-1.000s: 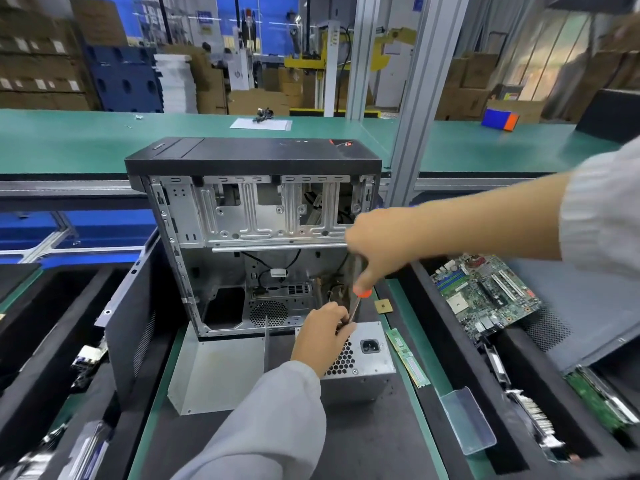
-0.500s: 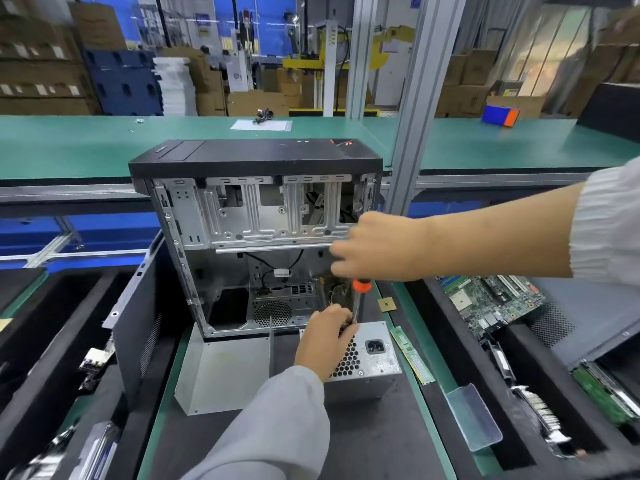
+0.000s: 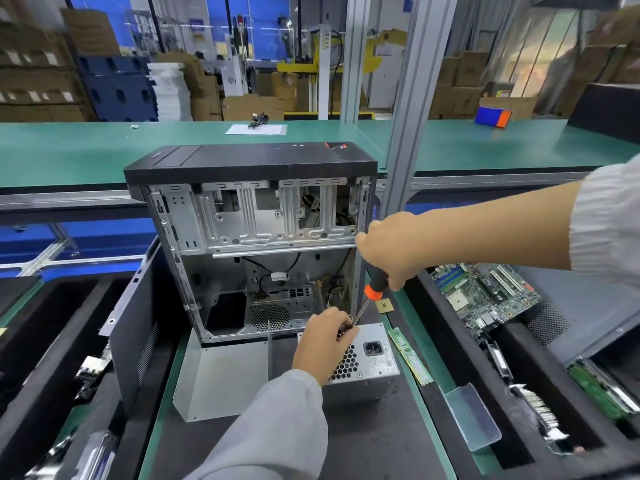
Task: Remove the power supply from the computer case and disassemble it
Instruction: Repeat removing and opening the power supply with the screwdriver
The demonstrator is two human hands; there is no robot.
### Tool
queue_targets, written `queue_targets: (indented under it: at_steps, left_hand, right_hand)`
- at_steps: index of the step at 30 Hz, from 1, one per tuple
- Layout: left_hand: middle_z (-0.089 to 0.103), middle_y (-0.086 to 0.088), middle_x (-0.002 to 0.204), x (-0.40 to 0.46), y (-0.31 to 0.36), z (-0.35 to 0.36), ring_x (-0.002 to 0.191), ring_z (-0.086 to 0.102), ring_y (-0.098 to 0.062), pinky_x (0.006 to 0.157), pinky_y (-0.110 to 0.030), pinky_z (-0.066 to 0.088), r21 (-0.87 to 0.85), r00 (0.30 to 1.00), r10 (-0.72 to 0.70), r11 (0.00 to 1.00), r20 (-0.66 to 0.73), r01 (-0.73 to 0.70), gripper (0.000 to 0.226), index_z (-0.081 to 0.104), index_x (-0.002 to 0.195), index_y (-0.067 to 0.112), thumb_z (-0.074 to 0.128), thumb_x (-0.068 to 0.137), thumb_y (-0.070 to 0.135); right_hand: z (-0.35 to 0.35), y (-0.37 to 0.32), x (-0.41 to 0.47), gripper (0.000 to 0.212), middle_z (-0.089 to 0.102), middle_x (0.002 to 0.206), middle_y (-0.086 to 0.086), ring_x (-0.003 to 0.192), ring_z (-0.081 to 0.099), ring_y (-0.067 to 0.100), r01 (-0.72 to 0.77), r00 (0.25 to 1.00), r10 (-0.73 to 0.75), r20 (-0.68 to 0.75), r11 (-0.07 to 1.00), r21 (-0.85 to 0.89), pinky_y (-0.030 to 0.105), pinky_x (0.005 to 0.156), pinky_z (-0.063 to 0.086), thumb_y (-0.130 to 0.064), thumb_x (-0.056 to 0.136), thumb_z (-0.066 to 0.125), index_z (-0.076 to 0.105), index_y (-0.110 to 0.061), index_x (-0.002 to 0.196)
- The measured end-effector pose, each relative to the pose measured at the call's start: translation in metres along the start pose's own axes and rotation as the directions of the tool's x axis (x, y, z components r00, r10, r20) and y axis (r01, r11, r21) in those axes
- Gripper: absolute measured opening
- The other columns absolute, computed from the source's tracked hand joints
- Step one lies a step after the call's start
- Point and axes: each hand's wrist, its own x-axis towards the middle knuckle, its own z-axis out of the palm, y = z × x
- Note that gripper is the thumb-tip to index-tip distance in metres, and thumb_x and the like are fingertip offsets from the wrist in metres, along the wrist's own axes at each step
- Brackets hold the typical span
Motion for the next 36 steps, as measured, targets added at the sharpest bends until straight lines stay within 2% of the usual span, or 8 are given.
queue_targets:
  at_steps: [2,6,11,17,21,25,31,36]
  left_hand:
    - [0.054,0.013,0.087,-0.001,-0.001,0.0,0.086,0.051,-0.015,0.078,-0.027,0.044,0.015,1.0,0.012,1.0,-0.005,-0.012,0.011,0.058,0.084,0.027,0.06,0.094,0.032]
    - [0.054,0.012,0.087,0.0,0.0,-0.001,0.087,0.052,-0.016,0.08,-0.029,0.045,0.011,1.0,0.025,1.0,-0.011,-0.025,0.009,0.062,0.086,0.025,0.06,0.094,0.028]
    - [0.058,0.008,0.089,-0.001,0.001,-0.002,0.088,0.055,-0.017,0.083,-0.033,0.049,-0.005,0.999,0.031,1.0,-0.015,-0.031,0.007,0.066,0.091,0.02,0.06,0.092,0.023]
    - [0.057,0.008,0.089,0.0,0.001,-0.003,0.089,0.055,-0.018,0.084,-0.031,0.049,-0.021,1.0,0.018,1.0,-0.02,-0.018,0.01,0.068,0.097,0.017,0.059,0.094,0.021]
    - [0.053,0.009,0.084,0.002,0.0,-0.004,0.086,0.056,-0.017,0.081,-0.029,0.047,-0.015,0.999,0.005,1.0,-0.032,-0.006,0.007,0.066,0.089,0.018,0.061,0.094,0.02]
    - [0.056,0.005,0.081,0.003,0.001,-0.008,0.078,0.054,-0.01,0.074,-0.025,0.046,-0.084,0.993,-0.015,0.996,-0.118,0.005,0.018,0.053,0.078,0.019,0.06,0.094,0.016]
    - [0.038,0.001,0.065,0.0,0.007,-0.01,0.058,0.034,-0.01,0.059,-0.028,0.031,-0.181,0.993,-0.056,0.983,-0.104,0.037,0.034,0.034,0.07,0.017,0.035,0.104,0.022]
    - [0.034,0.002,0.062,-0.003,0.009,-0.013,0.057,0.031,-0.014,0.059,-0.036,0.031,-0.165,0.996,0.012,0.986,-0.089,-0.027,0.038,0.033,0.07,0.014,0.037,0.105,0.029]
  right_hand:
    - [-0.001,-0.003,0.0,0.058,0.039,0.075,0.001,0.056,0.037,0.015,-0.009,0.999,0.01,-0.047,1.0,0.017,0.026,0.043,0.029,-0.047,0.087,0.062,0.049,-0.005,0.125]
    - [0.002,-0.001,-0.002,0.05,0.051,0.081,0.002,0.062,0.042,0.02,0.002,0.999,-0.006,0.037,0.994,0.107,0.028,0.048,0.031,-0.052,0.098,0.037,0.058,-0.008,0.11]
    - [0.004,-0.003,-0.002,0.035,0.055,0.11,0.011,0.062,0.046,0.018,-0.008,0.995,0.003,-0.101,0.999,-0.047,0.028,0.043,0.026,-0.027,0.093,0.055,0.051,-0.01,0.123]
    - [0.014,-0.009,-0.006,0.03,0.034,0.064,0.002,0.05,0.032,0.016,-0.049,0.972,0.031,-0.232,0.996,-0.072,0.027,0.044,0.019,-0.009,0.089,0.051,0.043,-0.008,0.118]
    - [0.018,-0.004,-0.016,0.015,0.047,0.076,0.002,0.062,0.045,0.02,-0.071,0.982,0.063,-0.177,0.997,-0.036,0.026,0.045,0.022,-0.01,0.09,0.052,0.051,-0.013,0.105]
    - [0.017,0.005,-0.028,0.012,0.042,0.073,0.001,0.053,0.035,0.014,-0.09,0.989,0.097,-0.108,0.994,0.065,0.024,0.046,0.024,-0.012,0.086,0.054,0.043,-0.016,0.089]
    - [0.025,0.005,-0.042,0.02,0.07,0.09,0.008,0.063,0.055,0.021,-0.049,0.994,0.02,0.111,0.962,0.268,0.022,0.048,0.036,-0.025,0.082,0.063,0.063,-0.013,0.098]
    - [0.028,-0.003,-0.045,0.024,0.068,0.078,0.007,0.061,0.051,0.021,-0.038,0.989,-0.008,0.145,0.951,0.306,0.02,0.045,0.033,-0.03,0.081,0.064,0.066,-0.011,0.094]
